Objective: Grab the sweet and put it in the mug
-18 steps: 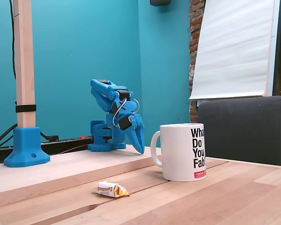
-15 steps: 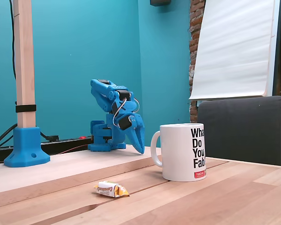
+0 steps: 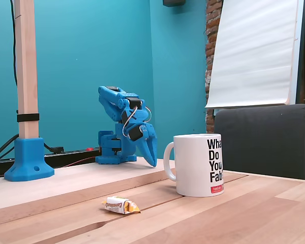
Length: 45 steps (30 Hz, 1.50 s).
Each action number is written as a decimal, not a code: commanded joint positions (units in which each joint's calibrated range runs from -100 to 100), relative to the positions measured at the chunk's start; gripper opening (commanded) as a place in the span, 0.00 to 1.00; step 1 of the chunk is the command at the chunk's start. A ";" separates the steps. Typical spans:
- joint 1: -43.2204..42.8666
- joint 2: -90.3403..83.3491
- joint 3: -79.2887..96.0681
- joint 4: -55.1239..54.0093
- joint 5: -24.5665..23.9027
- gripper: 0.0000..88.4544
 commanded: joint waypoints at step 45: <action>0.64 -0.40 -15.04 12.70 0.05 0.00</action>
